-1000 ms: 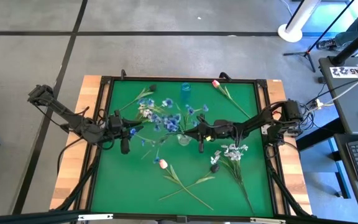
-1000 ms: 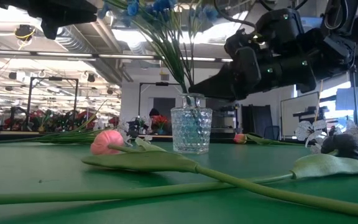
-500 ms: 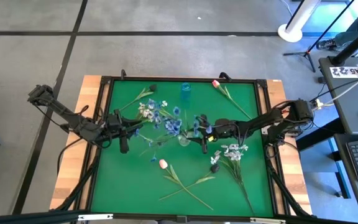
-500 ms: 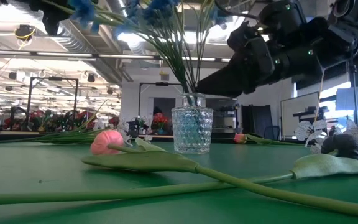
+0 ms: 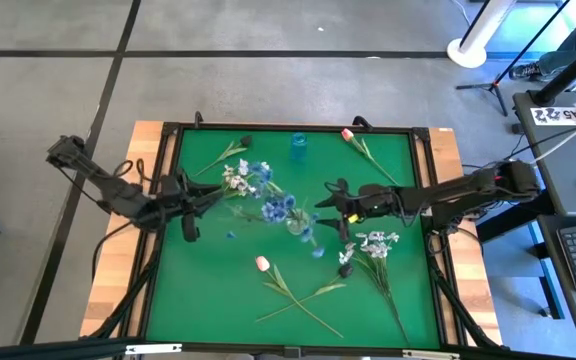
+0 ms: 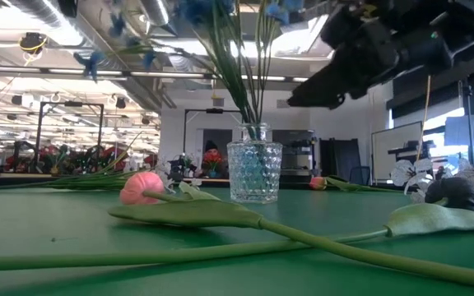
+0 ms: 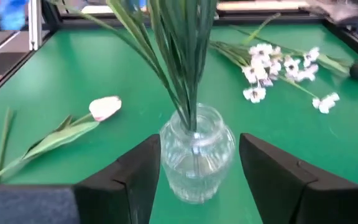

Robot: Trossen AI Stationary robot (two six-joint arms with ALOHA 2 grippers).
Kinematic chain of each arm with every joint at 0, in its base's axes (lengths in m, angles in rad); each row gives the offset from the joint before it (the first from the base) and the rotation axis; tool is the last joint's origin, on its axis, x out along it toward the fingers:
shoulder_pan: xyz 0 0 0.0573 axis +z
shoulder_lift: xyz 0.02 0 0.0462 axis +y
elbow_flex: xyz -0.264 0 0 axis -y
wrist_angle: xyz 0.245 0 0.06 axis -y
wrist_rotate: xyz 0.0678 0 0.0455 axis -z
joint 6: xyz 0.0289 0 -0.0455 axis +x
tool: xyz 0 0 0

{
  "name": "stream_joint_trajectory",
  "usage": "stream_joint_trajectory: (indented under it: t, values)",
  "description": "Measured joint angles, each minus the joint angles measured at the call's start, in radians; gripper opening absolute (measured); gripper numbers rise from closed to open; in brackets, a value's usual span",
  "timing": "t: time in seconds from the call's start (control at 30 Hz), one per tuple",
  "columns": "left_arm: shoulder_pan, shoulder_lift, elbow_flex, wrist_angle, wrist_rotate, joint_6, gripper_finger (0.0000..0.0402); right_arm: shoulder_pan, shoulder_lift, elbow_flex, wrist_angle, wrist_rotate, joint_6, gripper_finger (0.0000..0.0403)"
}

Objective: Sort flowers into vase by color
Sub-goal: Put the white flowers into the blue vase

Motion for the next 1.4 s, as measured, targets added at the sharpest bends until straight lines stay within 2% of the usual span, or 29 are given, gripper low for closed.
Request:
stream_joint_trajectory:
  t: [0.2,0.33,0.53,0.7,0.8,0.93,1.03,1.17,1.3,1.4]
  values:
    - [-0.006,-0.033,0.028,-0.025,-0.033,0.027,0.0092,0.000,-0.147,0.000,-0.160,0.001,0.017,0.0217]
    - [-0.006,-0.058,0.031,-0.060,-0.115,0.028,0.0092,0.000,-0.240,0.000,-0.260,0.031,0.024,0.0217]
    - [-0.006,-0.087,0.031,-0.211,-0.258,-0.036,0.0092,0.000,-0.373,0.000,-0.456,0.197,0.073,0.0217]
    - [0.019,-0.089,0.031,-0.460,-0.265,-0.222,0.0092,0.000,-0.433,0.000,-0.573,0.296,0.125,0.0217]
    - [0.048,-0.088,0.031,-0.663,-0.196,-0.398,0.0092,0.000,-0.438,0.000,-0.585,0.297,0.135,0.0217]
    - [0.091,-0.076,0.031,-0.888,-0.012,-0.620,0.0092,0.000,-0.438,0.000,-0.594,0.293,0.142,0.0217]
    - [0.118,-0.052,0.031,-0.988,0.104,-0.738,0.0092,0.000,-0.437,0.000,-0.595,0.293,0.142,0.0217]
    - [0.157,0.007,0.031,-1.051,0.175,-0.812,0.0092,-0.001,-0.437,0.000,-0.591,0.293,0.142,0.0217]
    - [0.208,0.085,0.031,-1.052,0.215,-0.812,0.0092,-0.001,-0.437,0.000,-0.580,0.293,0.142,0.0217]
    - [0.268,0.154,0.031,-1.053,0.284,-0.812,0.0097,-0.001,-0.437,0.000,-0.565,0.293,0.141,0.0217]
